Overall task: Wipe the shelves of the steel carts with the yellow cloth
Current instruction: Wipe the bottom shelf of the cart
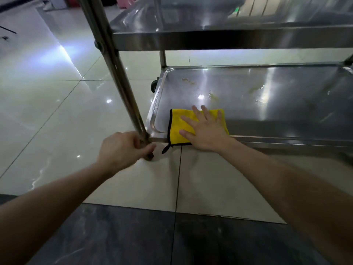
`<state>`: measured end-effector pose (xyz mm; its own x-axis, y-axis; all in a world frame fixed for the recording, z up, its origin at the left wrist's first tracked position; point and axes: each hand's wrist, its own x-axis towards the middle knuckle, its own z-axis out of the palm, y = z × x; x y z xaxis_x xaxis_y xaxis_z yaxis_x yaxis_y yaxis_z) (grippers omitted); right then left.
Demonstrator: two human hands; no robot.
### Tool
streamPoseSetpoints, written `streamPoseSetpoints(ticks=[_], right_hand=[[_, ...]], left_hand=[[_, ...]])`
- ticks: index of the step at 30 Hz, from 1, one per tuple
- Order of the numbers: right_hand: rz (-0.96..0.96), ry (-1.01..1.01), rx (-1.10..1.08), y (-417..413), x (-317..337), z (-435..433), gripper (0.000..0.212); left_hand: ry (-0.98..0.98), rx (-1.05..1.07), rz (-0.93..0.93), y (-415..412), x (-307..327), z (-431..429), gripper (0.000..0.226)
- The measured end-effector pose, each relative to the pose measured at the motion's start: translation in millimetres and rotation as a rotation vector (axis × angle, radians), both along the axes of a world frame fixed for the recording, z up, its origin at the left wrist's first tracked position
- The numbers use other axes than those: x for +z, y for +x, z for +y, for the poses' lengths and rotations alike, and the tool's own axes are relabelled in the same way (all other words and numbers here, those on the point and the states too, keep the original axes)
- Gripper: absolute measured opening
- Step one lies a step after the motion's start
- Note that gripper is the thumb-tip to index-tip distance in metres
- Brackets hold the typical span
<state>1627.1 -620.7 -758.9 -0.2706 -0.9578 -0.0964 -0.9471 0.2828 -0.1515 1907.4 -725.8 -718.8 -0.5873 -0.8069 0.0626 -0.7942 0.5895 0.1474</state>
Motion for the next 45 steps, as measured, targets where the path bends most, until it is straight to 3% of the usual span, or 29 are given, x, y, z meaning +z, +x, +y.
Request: streamPoseSetpoints(ticks=[2, 4, 6, 9, 17, 22, 26, 31, 38, 45], right_hand=[[0.029, 0.044, -0.043, 13.0, -16.4, -9.6, 0.073], [0.058, 0.021, -0.072, 17.0, -27.8, -11.6, 0.075], [0.042, -0.001, -0.072, 13.7, -31.6, -10.1, 0.075], [0.001, -0.005, -0.064, 2.0, -32.1, -3.7, 0.077], [-0.041, 0.01, -0.235, -91.3, -39.2, 35.6, 0.091], [0.013, 0.044, -0.275, -121.4, -42.8, -13.3, 0.089], [0.017, 0.057, -0.228, -96.4, -36.4, -80.8, 0.082], [0.007, 0.072, -0.101, -6.9, -30.9, -123.5, 0.075], [-0.036, 0.032, -0.038, 58.6, -36.9, -66.7, 0.071], [-0.072, 0.053, -0.185, -34.8, -37.7, -3.8, 0.072]], left_hand=[[0.232, 0.272, 0.3, 1.9, 4.7, -13.7, 0.092], [0.458, 0.315, 0.63, -13.9, 18.5, -25.9, 0.101], [0.563, 0.225, 0.847, -36.7, 31.7, -33.3, 0.081], [0.58, 0.245, 1.008, -59.0, 34.5, -35.2, 0.037], [0.493, 0.337, 1.124, -66.8, 18.6, -37.2, 0.027], [0.448, 0.344, 1.165, -70.8, 10.0, -38.7, 0.035], [0.388, 0.356, 1.147, -70.5, 6.5, -39.8, 0.032], [0.372, 0.377, 1.149, -73.7, 10.4, -36.5, 0.031], [0.404, 0.408, 1.161, -75.0, 18.5, -30.9, 0.026], [0.443, 0.392, 1.145, -70.7, 18.4, -33.4, 0.02]])
